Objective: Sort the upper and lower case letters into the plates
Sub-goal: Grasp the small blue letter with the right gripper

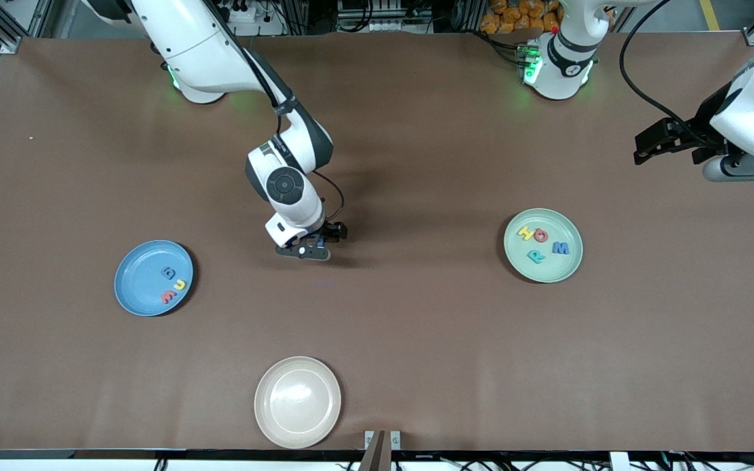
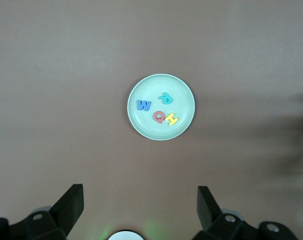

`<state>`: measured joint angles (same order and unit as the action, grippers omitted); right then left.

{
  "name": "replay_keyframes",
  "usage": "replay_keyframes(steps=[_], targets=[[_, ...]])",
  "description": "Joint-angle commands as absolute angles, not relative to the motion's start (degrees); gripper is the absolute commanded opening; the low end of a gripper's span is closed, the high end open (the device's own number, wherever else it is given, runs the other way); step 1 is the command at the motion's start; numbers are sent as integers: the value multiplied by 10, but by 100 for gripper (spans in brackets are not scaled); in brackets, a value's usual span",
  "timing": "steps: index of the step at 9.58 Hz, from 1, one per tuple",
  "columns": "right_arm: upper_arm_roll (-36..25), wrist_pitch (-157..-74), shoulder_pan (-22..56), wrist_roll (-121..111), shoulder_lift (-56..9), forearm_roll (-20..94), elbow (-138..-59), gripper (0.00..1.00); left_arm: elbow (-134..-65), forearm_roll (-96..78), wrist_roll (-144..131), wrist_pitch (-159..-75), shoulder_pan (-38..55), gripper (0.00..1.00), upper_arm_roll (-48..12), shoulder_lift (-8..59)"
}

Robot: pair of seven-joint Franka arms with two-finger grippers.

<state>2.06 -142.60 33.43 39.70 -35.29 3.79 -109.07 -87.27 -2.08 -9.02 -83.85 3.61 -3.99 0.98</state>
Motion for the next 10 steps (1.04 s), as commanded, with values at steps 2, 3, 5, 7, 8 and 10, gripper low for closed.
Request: replay_keyframes(steps=[2,3,5,7,8,10], targets=[[26,-1434,327,402,-356,38,-1092,0,-872,-32,-96,-835,33,100,-40,8],[26,-1434,327,401,-357,38,-1092,0,-872,-33,-97,-835,33,100,-40,8],[25,-1432,324,399,-347,36,-1092,0,-873,-32,-97,-835,33,100,-40,8],[25,-1426,275,389,-315,9,-1089,0,-873,-32,-97,-835,34,100,-41,8],[25,-1416,242,367,-297,-15,-1089,0,-873,-33,-97,-835,35,100,-40,9],[22,-1380,181,282,-285,-30,-1085,0,-873,-33,-97,-835,34,100,-41,9]])
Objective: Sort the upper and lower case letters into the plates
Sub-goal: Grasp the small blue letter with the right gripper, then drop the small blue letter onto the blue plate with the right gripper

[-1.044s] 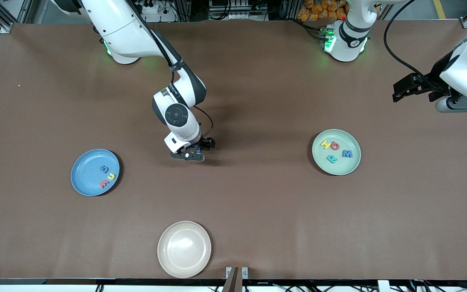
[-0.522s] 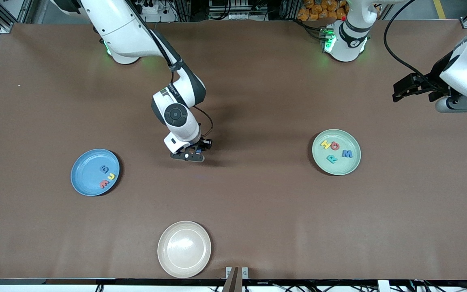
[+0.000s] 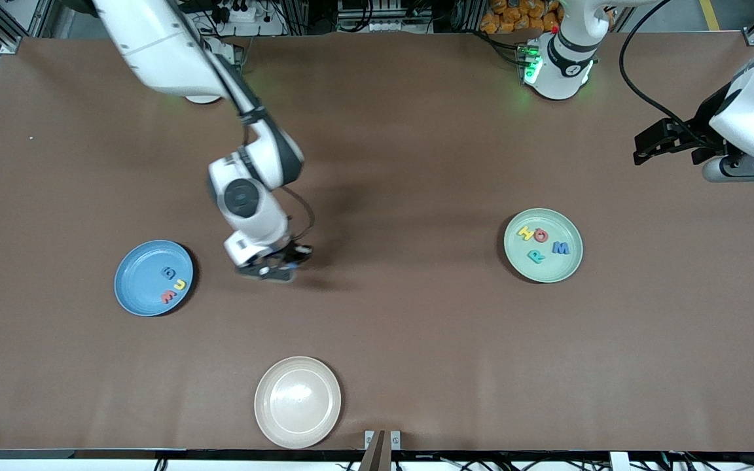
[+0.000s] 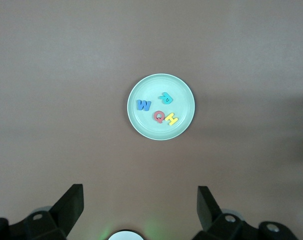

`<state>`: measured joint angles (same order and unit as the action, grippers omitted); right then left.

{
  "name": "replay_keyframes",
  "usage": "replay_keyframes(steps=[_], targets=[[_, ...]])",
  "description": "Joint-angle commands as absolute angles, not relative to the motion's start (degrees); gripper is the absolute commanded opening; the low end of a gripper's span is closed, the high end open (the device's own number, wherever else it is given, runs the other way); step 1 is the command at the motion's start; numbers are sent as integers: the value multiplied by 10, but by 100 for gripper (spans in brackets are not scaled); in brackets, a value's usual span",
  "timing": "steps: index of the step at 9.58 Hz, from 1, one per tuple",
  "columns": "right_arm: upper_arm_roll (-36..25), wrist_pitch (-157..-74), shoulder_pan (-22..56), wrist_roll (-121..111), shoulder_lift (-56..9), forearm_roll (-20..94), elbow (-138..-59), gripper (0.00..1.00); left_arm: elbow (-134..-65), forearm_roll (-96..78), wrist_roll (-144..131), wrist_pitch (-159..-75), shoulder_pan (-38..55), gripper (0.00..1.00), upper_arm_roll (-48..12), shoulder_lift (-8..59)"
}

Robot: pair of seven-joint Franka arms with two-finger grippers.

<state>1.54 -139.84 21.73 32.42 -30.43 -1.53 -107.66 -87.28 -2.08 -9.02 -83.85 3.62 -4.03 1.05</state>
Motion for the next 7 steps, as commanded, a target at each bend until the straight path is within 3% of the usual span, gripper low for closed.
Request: replay_keyframes(steps=[1,5,6,7], targets=[[21,-1356,143,223,-277,-34,-1085,0,-873,-33,-97,-835,34,100,-41,9],[4,-1331,8,-39,-265,-37,-1089,0,-872,-33,-96,-835,33,100,-41,9],[3,-1325,-9,-89,-263,-37,-1089,17,-872,-34,-96,-835,33,100,-40,9],[-14,-1324,-8,-113,-256,-37,-1091,91,-871,-35,-96,-835,33,100,-40,9]])
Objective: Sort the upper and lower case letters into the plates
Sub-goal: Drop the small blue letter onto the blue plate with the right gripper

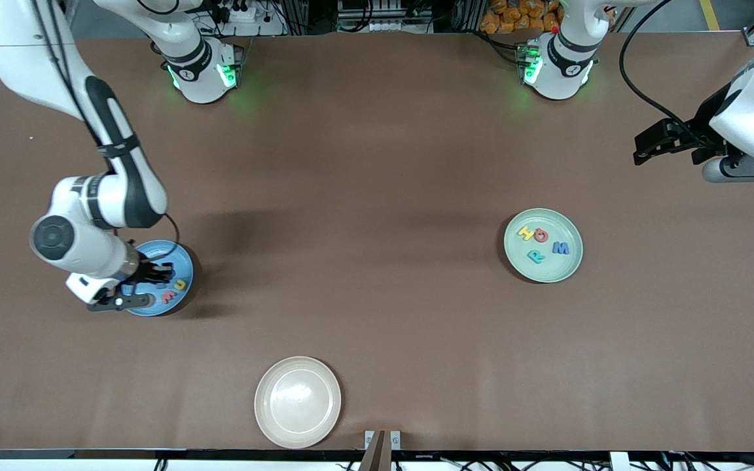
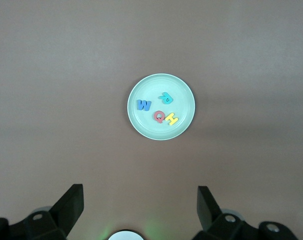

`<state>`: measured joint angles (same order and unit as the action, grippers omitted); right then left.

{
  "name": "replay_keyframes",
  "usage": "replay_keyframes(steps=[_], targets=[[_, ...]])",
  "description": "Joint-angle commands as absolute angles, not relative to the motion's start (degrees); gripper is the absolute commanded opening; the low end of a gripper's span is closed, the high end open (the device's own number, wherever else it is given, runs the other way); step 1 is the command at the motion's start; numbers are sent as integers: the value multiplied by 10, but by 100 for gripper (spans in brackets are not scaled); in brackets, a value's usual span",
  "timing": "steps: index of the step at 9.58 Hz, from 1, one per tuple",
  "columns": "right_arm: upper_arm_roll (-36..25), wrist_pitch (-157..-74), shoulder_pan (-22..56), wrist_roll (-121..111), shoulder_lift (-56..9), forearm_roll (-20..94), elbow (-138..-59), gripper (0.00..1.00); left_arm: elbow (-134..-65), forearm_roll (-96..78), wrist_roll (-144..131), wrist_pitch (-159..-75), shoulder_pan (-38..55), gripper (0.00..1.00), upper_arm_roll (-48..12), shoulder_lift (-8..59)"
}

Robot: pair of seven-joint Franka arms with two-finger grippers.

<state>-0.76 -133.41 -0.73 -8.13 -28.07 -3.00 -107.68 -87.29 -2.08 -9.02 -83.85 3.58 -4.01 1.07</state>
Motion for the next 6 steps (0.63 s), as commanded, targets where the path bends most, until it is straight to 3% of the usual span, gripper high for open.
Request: replay_keyframes(steps=[1,4,6], targets=[[-17,-1304,-6,-113,-241,-37,-1093,100,-871,-34,-97,-835,33,100,-41,9],[5,-1268,-4,-113,-127,-35,-1165,100,-871,-32,-97,-835,34,100,-40,9],[17,-1205,-4,-117,-51,-34,-1162,100,-871,-26,-85,-835,34,100,-40,11]])
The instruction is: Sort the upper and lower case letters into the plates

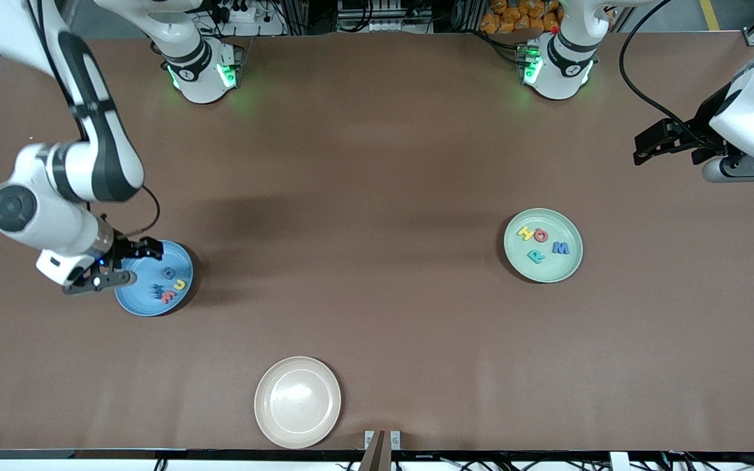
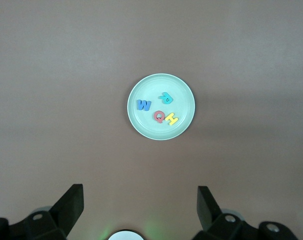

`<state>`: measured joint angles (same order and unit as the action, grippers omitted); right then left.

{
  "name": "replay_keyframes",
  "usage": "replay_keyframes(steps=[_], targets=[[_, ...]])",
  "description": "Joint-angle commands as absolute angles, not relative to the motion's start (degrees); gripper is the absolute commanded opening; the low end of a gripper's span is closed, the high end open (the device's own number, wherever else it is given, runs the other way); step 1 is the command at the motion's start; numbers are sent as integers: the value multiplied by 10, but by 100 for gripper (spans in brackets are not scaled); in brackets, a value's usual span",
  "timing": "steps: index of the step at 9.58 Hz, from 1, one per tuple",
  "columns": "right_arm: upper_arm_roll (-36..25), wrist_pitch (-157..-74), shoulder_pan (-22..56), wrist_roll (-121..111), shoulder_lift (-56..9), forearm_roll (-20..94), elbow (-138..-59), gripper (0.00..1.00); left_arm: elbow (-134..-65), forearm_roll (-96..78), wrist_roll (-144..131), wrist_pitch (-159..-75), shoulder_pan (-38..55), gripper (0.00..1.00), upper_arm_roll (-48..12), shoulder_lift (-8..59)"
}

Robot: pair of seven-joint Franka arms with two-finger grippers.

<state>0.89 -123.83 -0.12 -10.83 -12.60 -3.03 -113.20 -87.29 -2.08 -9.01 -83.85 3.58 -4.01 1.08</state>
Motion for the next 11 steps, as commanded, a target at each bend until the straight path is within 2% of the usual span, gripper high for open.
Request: replay_keyframes(steps=[1,3,7,8,11], targets=[[29,-1144,-4,-116,-25,-33,-1128,100,-871,-22,-72,-836,34,100,-40,15],[26,-1046,-3,-113,-5,-29,-1034,100,-863,-10,-14,-836,35,100,-40,22],[15,-918,-8,-78,-11,7,-856,100,-855,0,-3,-836,37,100,-40,25],[11,-890,-5,-55,-12,9,-830,100,-854,1,-2,-836,36,100,-40,25],[10,-873,-5,-28,-15,2,-813,100,-854,8,-2,-838,39,100,-39,26]])
